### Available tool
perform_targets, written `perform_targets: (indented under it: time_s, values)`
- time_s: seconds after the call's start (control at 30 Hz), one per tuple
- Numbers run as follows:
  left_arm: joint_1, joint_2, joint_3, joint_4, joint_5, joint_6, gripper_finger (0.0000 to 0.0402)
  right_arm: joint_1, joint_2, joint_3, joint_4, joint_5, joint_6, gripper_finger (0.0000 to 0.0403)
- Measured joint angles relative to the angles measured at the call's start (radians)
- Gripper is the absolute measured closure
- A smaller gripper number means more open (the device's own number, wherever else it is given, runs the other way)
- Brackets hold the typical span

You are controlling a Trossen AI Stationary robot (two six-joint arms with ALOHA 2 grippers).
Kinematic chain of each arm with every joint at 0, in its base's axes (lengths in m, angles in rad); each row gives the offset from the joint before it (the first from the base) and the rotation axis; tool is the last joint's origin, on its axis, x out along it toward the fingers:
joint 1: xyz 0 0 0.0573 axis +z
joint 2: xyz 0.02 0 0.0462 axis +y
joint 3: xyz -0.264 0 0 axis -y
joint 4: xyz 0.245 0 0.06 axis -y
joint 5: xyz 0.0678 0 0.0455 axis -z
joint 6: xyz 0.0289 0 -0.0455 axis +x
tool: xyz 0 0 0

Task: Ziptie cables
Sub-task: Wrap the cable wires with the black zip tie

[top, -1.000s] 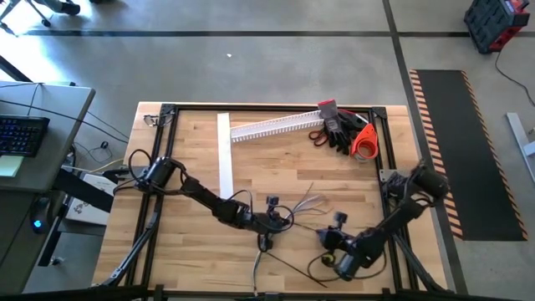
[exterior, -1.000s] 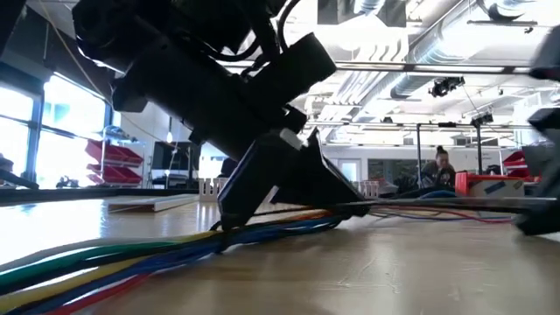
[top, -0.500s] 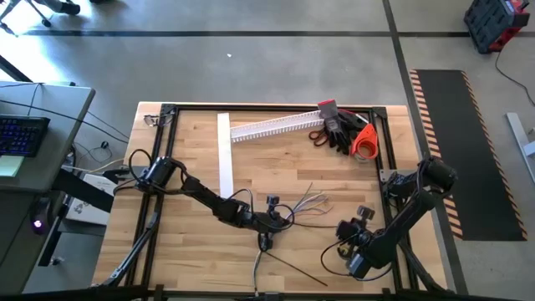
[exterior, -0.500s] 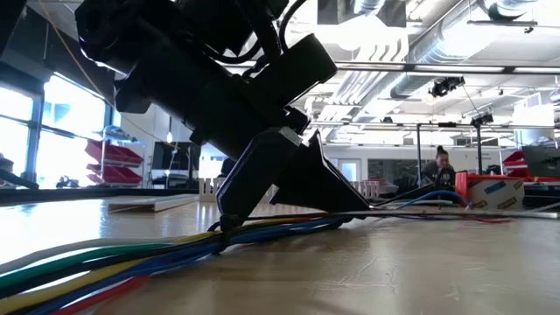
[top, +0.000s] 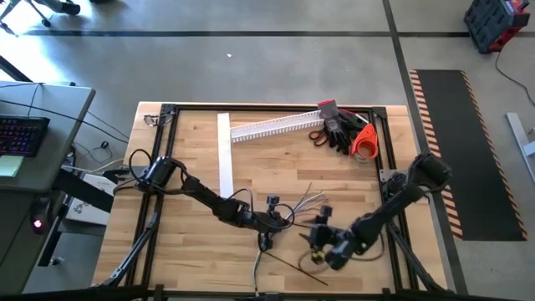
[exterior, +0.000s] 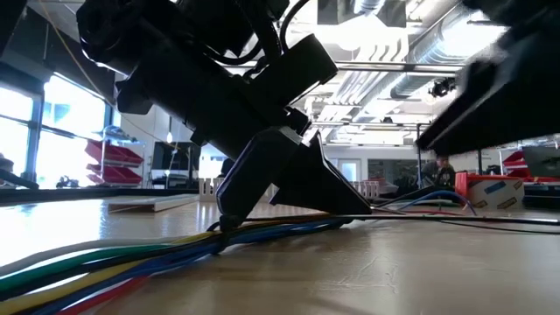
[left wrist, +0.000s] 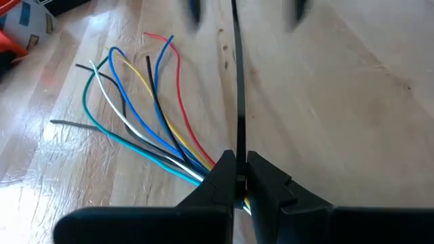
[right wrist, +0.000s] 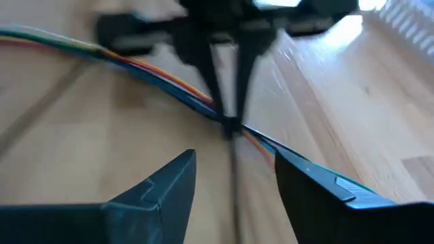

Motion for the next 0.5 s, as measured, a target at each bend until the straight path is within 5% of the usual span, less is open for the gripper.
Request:
perform_targets:
  time_s: [0.23, 0.5]
  values:
    - [0.0, 0.0, 0.0, 0.001, 0.002, 0.0, 0.04, -0.122, 0.047, -0.077, 0.217, -0.213, -0.171, 0.0263]
    - [0.0, 0.0, 0.0, 0.003, 0.003, -0.003, 0.04, -0.166, 0.089, -0.078, 0.23, -0.214, -0.211, 0.0297]
